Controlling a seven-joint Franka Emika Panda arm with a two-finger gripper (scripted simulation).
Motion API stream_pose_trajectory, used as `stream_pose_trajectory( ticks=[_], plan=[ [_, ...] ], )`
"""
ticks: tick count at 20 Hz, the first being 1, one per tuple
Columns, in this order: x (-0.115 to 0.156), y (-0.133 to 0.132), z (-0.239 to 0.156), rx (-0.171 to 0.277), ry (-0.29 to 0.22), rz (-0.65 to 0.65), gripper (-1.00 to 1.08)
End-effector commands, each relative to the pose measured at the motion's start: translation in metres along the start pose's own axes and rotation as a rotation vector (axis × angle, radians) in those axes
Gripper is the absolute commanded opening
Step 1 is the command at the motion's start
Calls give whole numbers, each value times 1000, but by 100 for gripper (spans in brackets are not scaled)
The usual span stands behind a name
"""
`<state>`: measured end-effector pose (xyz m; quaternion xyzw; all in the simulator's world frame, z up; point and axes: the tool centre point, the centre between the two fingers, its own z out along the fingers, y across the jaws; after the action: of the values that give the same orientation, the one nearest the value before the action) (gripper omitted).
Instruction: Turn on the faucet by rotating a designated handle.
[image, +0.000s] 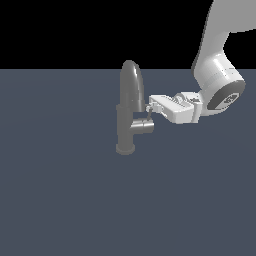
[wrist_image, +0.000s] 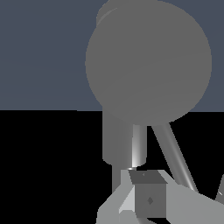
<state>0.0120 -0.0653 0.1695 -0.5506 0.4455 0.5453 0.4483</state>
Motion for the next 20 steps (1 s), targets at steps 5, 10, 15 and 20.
stream_pose_trajectory(
  ticks=[5, 10, 15, 20],
  plan=[
    [9, 17, 0, 0, -1, 1, -100],
    [18, 35, -1, -1, -2, 2, -100],
    [28, 53, -1, -2, -3, 4, -100],
    [38, 49, 0, -4, 1, -12, -100]
  ],
)
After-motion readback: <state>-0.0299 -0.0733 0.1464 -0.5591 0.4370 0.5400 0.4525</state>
